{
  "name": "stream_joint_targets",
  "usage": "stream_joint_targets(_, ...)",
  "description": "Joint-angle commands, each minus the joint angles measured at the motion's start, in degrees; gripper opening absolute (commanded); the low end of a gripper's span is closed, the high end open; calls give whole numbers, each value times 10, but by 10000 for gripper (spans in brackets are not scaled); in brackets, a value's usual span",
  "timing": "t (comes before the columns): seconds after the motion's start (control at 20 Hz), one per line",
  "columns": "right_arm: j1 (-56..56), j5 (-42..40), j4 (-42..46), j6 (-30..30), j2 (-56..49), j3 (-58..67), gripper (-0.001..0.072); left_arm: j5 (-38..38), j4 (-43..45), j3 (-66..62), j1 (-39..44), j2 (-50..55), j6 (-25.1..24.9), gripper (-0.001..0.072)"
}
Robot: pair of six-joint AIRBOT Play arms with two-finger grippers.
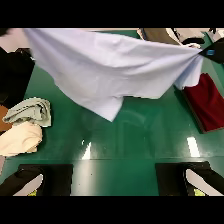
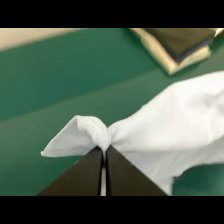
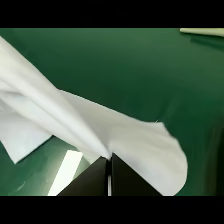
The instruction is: Fold the shirts.
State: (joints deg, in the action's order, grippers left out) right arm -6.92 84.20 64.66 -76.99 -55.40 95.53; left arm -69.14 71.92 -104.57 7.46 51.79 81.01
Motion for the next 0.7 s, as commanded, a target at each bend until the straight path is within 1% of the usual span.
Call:
stream_joint_targets(0.0,0,22,1,-12,71,2,16,7,-1,-1,0,-112,30,23)
stream_joint_targets(0.15,0,56,1,-50,83,1,16,27,-1,-4,0,-137,31,23)
stream_joint_targets(0.3,1,129,-2,-99,45,1,16,39,22,-4,0,-105,17,23)
stream_joint_targets(0.4,1,163,-1,-121,-5,1,16,34,60,-4,0,-39,10,23)
stream_joint_targets(0.45,1,173,-1,-122,-34,1,16,29,67,-4,0,2,10,24)
stream_joint_targets(0.55,4,175,-1,-131,-105,1,16,15,67,-4,0,105,11,23)
stream_joint_targets(0.65,14,168,1,-129,-200,1,17,11,65,-4,0,214,17,24)
